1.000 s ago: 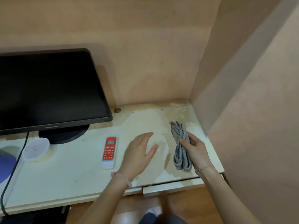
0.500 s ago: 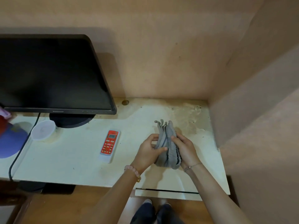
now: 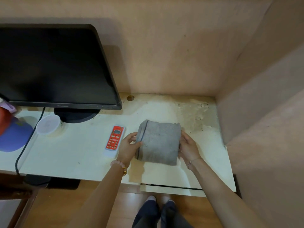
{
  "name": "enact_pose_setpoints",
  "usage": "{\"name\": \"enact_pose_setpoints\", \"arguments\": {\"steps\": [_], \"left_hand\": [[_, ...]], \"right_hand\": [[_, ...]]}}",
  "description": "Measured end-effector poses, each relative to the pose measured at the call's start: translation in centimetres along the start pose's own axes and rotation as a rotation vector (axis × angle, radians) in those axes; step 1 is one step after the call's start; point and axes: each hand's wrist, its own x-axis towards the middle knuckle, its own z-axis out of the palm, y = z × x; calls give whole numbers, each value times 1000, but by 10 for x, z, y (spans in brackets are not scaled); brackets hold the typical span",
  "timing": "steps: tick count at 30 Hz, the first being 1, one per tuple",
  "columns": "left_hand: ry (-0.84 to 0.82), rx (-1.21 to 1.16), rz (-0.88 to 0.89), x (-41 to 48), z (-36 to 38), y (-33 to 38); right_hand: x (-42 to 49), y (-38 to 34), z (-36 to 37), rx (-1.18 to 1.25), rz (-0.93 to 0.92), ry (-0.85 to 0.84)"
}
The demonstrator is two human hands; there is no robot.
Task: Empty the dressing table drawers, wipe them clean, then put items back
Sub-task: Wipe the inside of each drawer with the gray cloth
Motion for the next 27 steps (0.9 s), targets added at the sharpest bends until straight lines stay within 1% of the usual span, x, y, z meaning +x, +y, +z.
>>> {"name": "enact_pose_setpoints", "arguments": {"steps": [3, 6, 8, 13, 15, 17, 19, 22, 24, 27], "left_hand": [[-16, 96, -45, 4, -5, -12], [-31, 191, -15, 4, -7, -17], [-33, 262, 17, 5, -8, -20], [-69, 480, 83, 4, -9, -19], [-41, 652, 179, 0, -11, -12], [10, 864, 352, -4, -16, -1], [50, 958, 545, -7, -20, 15], [134, 1054, 797, -6, -24, 37], [185, 1107, 883, -5, -28, 49], [211, 1160, 928, -7, -35, 67]], "right_hand": [[-1, 11, -2, -74, 46, -27], [-2, 15, -7, -153, 9, -50], [-2, 18, -8, -248, -32, -24], [-1, 19, -7, -302, -93, 48], [-1, 14, -8, -378, -120, 66], [-3, 5, -10, -517, -171, 99], [-5, -8, -12, -685, -283, 122], [-13, -30, -17, -949, -527, 135], [-17, -44, -23, -1061, -646, 182], [-23, -62, -39, -1138, -760, 299]]}}
